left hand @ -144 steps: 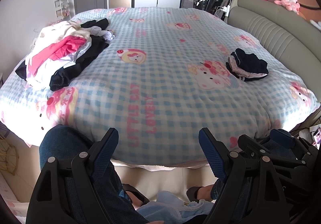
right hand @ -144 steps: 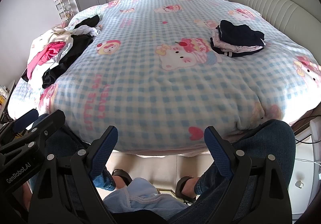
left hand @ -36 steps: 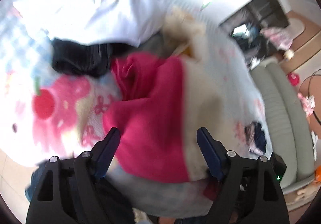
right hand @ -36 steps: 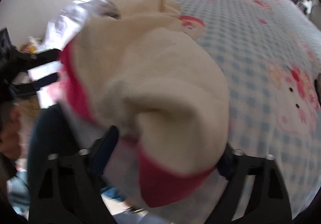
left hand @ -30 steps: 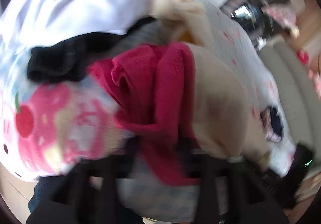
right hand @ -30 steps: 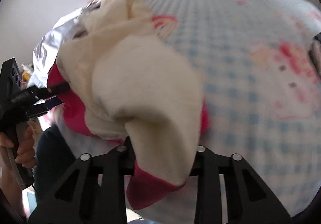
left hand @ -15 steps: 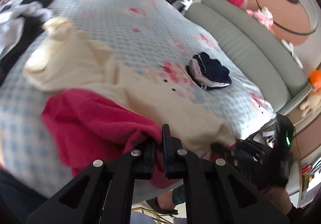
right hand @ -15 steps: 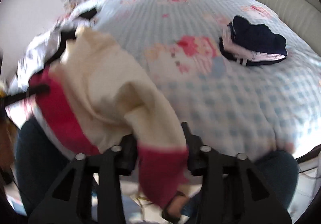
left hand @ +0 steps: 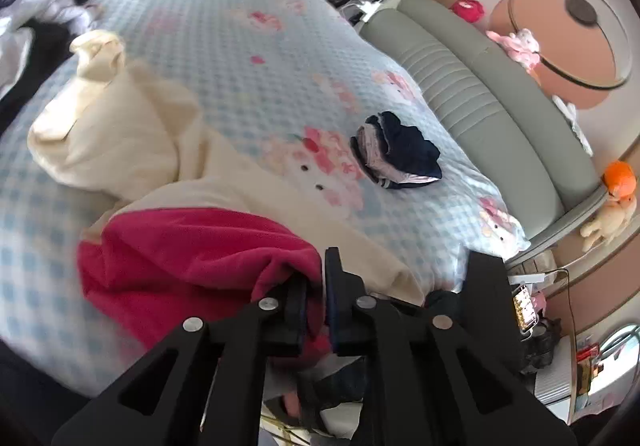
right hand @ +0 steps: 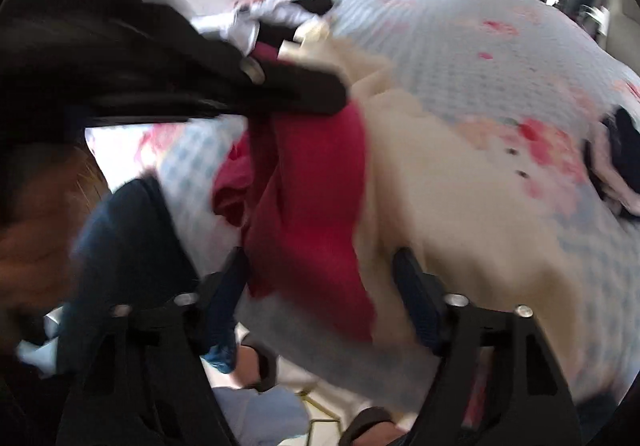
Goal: Fold clothes
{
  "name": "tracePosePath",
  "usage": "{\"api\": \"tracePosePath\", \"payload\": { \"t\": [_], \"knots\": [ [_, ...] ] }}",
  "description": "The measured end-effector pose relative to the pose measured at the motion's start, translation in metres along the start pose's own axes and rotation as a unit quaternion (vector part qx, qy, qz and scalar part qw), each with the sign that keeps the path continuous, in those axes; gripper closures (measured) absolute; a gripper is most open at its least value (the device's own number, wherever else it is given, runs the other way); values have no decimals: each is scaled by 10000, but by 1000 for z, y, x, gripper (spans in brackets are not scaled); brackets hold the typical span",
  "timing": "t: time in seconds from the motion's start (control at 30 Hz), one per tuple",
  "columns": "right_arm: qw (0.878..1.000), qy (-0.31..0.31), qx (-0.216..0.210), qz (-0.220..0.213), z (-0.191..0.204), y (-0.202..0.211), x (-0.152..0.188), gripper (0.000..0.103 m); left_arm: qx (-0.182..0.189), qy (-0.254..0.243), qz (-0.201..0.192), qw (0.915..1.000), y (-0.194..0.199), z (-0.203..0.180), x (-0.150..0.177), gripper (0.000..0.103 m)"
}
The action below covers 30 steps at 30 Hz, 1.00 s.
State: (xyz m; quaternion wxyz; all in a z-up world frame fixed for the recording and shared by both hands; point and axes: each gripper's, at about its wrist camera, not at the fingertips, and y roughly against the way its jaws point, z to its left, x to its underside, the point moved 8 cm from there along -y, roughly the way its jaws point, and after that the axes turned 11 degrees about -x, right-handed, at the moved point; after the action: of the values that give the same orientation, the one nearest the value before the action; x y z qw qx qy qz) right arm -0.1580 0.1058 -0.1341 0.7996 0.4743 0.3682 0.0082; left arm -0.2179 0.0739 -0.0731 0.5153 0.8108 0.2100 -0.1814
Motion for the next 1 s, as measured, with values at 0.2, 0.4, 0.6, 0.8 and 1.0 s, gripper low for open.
{"api": "tracePosePath", "payload": {
  "t": [0.2,0.4,0.6,0.8,1.0],
  "knots": [
    [9941,-706,496,-653,-63,23,-48,97,-689,392,-159,9967,13,60,9,63],
    [9637,-1380,1501,-1723,-140,121,-65,97,-434,888,303,9946,-19,81,28,35],
    [9217,-2478,2481,-1658,-220,169,7,94,-327,712,901,9928,-60,61,59,34],
    [9520,-2335,1854,-690,-203,119,51,58,-367,321,716,9962,-88,28,48,34],
    [9613,-2398,1275,-457,-212,73,45,44,-244,560,603,9963,-105,15,4,85]
  ]
}}
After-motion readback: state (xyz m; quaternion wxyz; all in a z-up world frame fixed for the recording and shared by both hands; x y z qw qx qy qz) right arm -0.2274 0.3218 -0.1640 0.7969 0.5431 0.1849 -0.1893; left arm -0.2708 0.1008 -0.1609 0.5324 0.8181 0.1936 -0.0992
